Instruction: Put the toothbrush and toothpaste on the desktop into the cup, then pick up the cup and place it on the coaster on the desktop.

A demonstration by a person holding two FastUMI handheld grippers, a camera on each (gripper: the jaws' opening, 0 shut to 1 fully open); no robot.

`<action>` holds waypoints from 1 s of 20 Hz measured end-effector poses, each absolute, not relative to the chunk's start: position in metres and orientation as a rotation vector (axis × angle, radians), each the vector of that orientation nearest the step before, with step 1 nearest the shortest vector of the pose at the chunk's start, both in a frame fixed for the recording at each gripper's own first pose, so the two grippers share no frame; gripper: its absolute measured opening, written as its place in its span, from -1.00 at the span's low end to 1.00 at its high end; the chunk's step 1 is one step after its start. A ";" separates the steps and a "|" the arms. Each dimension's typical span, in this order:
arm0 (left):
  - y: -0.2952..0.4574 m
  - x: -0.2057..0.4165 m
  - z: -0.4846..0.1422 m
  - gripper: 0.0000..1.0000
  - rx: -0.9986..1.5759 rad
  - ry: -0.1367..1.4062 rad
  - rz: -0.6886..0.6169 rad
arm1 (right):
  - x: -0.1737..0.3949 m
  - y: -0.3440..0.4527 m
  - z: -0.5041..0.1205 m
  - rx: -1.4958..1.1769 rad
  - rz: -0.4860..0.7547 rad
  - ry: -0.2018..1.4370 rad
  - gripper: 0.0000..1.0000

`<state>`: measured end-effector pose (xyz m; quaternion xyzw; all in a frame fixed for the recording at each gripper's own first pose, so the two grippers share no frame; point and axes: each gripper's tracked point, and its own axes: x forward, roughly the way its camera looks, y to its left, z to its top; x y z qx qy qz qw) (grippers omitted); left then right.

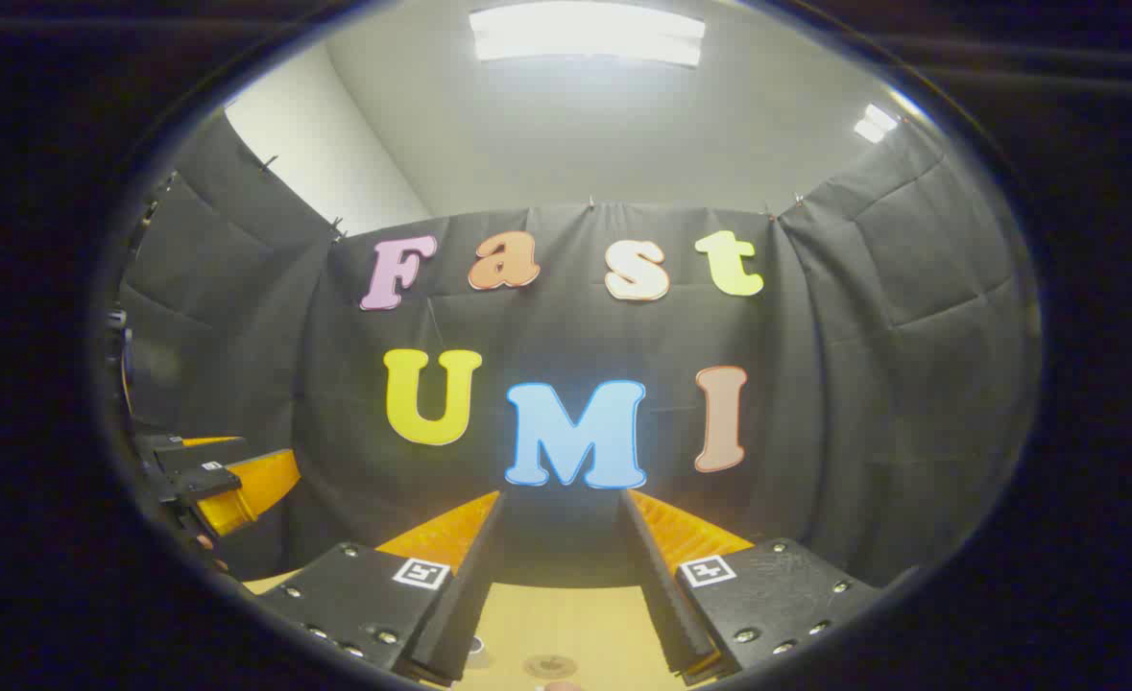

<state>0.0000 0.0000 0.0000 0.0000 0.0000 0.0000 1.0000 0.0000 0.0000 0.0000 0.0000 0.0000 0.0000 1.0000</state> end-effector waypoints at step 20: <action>-0.020 0.051 -0.054 0.80 0.031 0.120 -0.021 | 0.033 -0.001 -0.043 0.015 -0.004 0.134 0.43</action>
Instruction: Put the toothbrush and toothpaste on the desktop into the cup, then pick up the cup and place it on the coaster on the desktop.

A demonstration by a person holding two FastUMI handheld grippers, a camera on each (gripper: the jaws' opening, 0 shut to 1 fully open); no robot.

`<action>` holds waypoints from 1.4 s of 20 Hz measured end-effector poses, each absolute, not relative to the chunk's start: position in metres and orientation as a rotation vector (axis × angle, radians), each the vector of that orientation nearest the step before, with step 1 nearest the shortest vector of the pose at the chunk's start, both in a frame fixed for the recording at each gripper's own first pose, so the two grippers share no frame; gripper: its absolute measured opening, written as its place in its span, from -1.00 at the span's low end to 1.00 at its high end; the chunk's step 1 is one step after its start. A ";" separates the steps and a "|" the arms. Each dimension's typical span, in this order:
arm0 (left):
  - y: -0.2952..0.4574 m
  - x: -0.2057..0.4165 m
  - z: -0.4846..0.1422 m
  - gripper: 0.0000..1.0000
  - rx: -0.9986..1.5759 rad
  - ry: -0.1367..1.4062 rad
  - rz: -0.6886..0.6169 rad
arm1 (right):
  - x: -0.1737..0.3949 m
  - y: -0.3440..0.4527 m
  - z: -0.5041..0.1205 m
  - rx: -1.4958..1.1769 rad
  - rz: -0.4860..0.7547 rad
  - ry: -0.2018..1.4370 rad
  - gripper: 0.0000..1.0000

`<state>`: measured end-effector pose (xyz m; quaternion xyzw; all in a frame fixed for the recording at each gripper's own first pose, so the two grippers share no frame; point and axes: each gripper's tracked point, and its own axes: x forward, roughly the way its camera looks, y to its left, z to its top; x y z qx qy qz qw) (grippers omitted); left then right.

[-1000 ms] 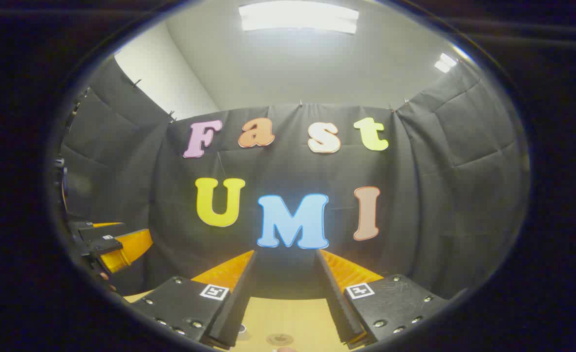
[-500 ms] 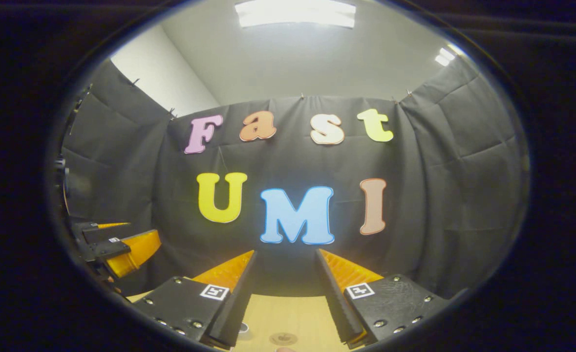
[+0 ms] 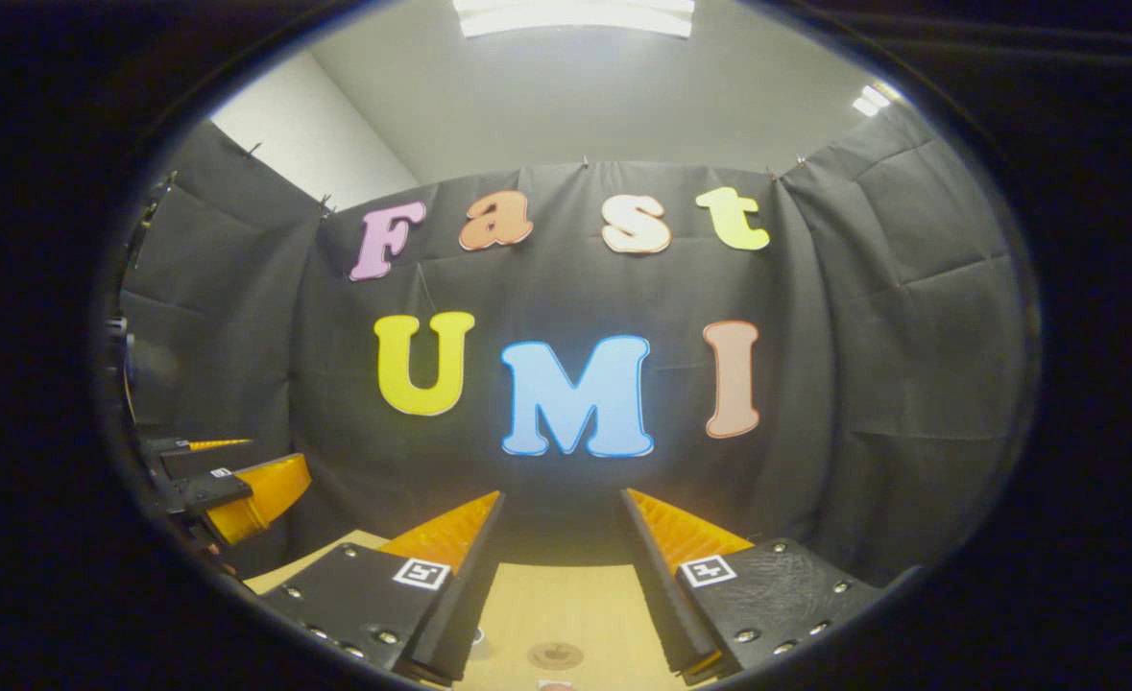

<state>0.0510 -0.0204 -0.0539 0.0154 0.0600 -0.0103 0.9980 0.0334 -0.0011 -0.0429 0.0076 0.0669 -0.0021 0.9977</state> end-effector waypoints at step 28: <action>-0.023 -0.009 -0.392 0.82 -0.018 0.863 -0.017 | -0.020 0.015 -0.312 0.139 0.046 0.963 0.47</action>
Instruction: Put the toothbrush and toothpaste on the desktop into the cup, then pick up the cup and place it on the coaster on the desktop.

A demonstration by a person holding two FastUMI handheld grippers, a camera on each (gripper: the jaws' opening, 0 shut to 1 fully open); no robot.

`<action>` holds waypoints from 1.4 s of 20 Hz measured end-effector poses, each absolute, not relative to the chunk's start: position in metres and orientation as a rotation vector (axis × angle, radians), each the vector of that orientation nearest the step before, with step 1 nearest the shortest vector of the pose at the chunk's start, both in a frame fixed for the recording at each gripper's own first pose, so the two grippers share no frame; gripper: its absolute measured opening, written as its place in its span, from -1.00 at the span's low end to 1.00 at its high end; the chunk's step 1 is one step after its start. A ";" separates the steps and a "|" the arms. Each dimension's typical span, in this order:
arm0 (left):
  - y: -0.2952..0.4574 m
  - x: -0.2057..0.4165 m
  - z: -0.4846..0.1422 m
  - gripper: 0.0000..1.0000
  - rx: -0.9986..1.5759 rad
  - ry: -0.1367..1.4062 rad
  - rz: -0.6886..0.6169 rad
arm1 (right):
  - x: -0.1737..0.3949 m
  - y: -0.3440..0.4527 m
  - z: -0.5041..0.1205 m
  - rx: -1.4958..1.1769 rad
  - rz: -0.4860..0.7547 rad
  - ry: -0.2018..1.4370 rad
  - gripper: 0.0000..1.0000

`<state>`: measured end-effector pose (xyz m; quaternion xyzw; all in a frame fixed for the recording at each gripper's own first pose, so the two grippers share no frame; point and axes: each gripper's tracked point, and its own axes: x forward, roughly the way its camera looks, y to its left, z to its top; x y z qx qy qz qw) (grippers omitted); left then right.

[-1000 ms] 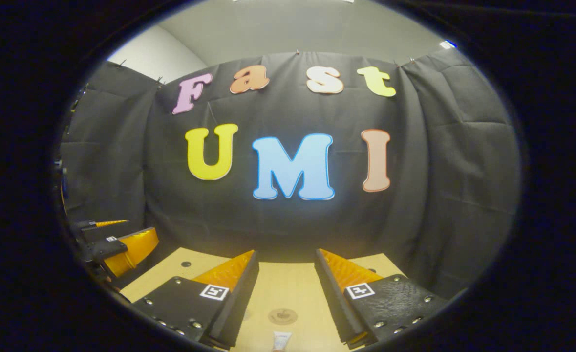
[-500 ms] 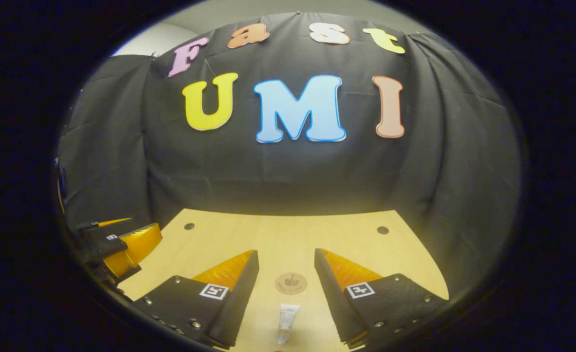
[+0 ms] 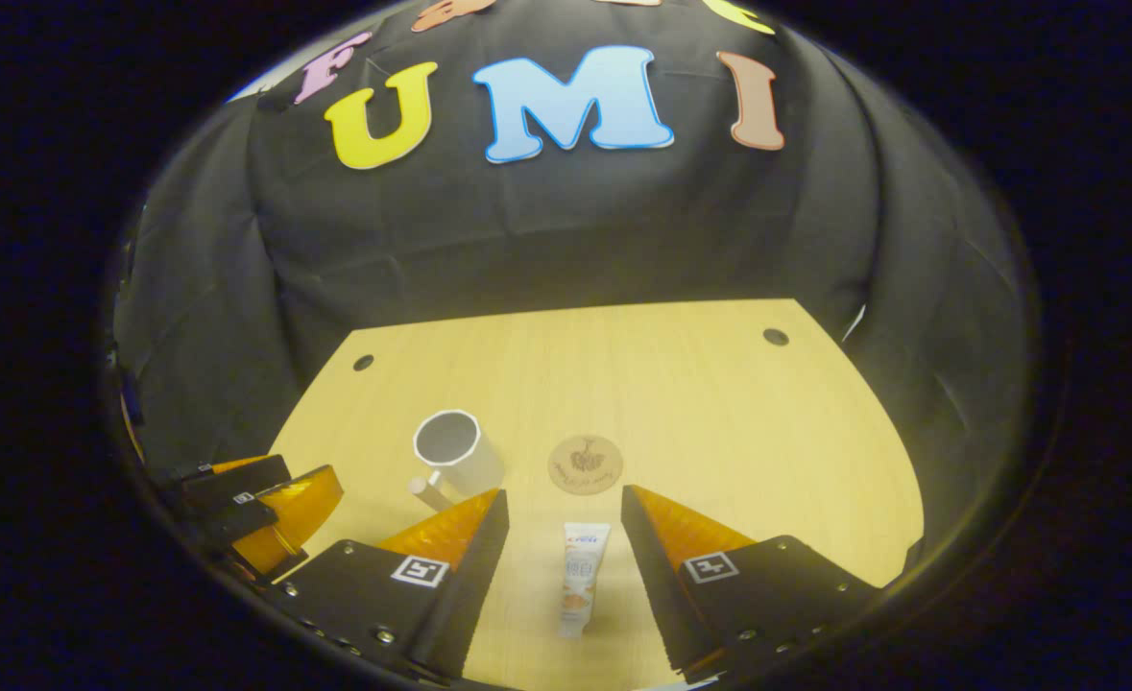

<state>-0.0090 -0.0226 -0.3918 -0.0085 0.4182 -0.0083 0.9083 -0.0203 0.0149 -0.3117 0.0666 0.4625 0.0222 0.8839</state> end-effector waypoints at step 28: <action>-0.056 -0.120 -0.579 0.80 -0.143 1.523 0.063 | -0.105 0.013 -0.454 0.147 0.009 1.575 0.47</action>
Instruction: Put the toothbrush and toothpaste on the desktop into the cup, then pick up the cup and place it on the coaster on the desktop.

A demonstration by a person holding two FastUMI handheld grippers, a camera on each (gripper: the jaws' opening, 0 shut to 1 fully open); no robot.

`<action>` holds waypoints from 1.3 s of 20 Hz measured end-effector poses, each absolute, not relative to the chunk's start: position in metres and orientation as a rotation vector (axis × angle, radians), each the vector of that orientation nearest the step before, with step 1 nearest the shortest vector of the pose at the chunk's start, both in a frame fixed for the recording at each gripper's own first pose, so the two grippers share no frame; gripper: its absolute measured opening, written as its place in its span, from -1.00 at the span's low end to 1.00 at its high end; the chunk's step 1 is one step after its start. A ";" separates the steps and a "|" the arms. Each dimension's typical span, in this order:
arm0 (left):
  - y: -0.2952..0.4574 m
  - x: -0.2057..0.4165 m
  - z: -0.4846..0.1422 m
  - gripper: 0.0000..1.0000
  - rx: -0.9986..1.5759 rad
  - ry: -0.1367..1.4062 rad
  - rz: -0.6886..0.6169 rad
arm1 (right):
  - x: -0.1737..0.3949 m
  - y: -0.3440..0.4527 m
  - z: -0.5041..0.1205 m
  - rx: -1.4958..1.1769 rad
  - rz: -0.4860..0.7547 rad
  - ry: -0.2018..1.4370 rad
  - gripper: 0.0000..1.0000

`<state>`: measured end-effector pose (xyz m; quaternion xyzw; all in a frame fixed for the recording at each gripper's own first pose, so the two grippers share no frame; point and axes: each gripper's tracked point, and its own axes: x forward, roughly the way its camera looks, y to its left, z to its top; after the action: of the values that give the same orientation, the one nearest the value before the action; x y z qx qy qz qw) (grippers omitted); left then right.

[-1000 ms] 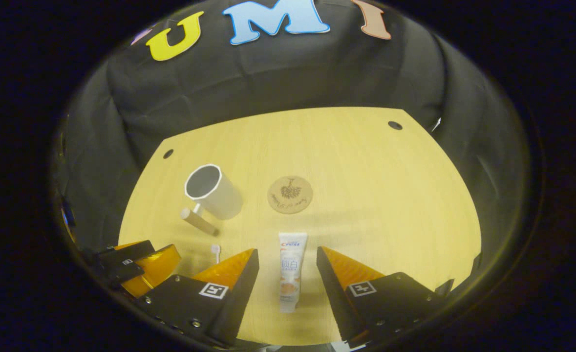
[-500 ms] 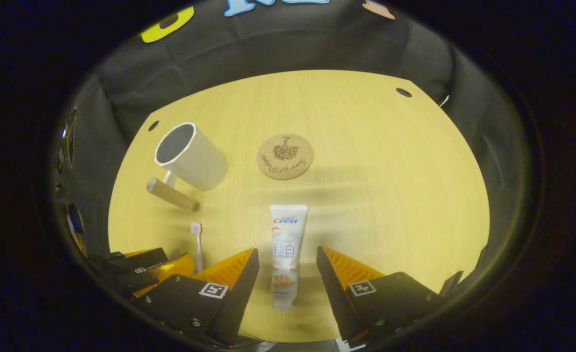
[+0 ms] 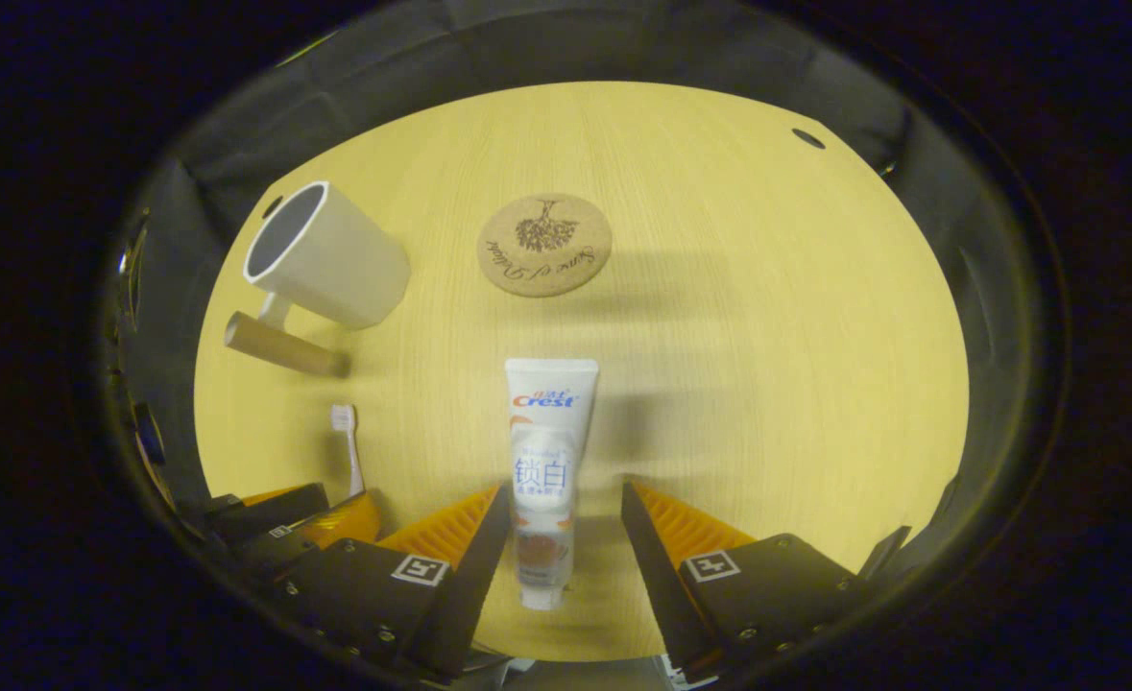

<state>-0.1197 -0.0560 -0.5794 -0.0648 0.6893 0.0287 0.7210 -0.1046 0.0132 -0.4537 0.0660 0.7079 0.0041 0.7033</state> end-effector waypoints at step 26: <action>-0.067 -0.129 -0.576 -0.06 -0.094 1.690 0.094 | -0.112 0.004 -0.468 0.045 -0.021 1.730 -0.30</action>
<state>-0.1290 -0.0670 -0.5759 -0.0414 0.7473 0.0415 0.6619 -0.1123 0.0043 -0.4683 0.0199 0.7611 -0.0093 0.6482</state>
